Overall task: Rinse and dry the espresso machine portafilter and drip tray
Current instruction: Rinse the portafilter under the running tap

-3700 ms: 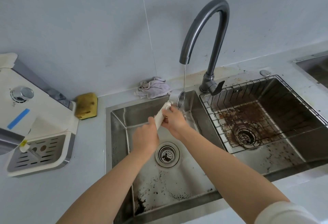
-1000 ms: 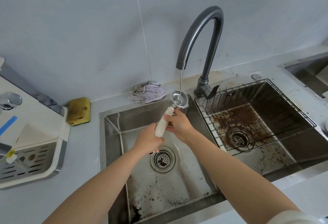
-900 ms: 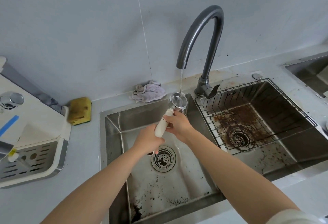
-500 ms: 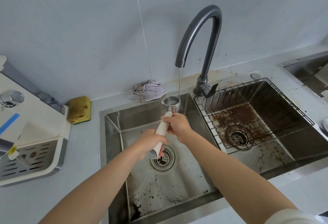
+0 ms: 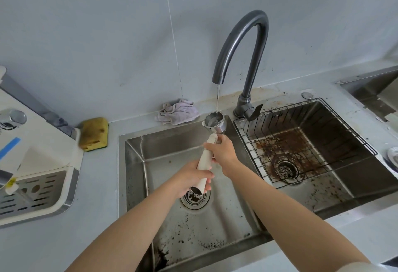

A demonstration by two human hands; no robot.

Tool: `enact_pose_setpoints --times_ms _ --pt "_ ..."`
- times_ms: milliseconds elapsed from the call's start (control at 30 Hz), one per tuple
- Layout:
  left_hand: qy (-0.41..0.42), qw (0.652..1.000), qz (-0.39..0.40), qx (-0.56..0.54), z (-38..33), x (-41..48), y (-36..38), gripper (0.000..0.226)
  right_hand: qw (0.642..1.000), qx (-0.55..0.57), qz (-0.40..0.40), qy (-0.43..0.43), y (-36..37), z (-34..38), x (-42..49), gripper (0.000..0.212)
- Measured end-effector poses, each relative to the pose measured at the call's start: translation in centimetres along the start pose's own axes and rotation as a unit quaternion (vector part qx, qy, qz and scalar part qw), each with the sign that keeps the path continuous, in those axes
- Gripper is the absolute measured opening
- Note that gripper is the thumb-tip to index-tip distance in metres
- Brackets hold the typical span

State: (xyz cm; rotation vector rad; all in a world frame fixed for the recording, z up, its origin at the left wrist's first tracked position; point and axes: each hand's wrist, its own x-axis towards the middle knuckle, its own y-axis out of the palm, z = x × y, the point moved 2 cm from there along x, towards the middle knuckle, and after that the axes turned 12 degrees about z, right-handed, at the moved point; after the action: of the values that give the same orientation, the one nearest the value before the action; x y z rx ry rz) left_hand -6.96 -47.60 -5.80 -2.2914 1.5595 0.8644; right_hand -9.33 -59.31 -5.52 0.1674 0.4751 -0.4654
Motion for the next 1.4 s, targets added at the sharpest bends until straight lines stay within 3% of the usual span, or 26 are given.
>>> enact_pose_setpoints --times_ms 533,733,900,1400 --pt "0.018 0.997 0.044 -0.057 -1.7 1.0 0.8 0.018 0.995 -0.092 -0.042 -0.024 -0.4 1.2 0.7 0.044" --pt "0.017 0.992 0.049 -0.112 -1.7 1.3 1.1 0.043 0.988 -0.133 -0.065 -0.042 -0.4 1.2 0.7 0.045" --pt "0.021 0.988 0.070 -0.136 -1.6 1.7 0.9 0.028 0.983 -0.158 -0.068 -0.062 -0.7 1.3 0.8 0.047" --pt "0.034 0.988 0.070 -0.135 -1.3 2.8 -0.1 0.036 0.989 -0.112 -0.015 -0.095 -1.3 2.0 1.5 0.034"
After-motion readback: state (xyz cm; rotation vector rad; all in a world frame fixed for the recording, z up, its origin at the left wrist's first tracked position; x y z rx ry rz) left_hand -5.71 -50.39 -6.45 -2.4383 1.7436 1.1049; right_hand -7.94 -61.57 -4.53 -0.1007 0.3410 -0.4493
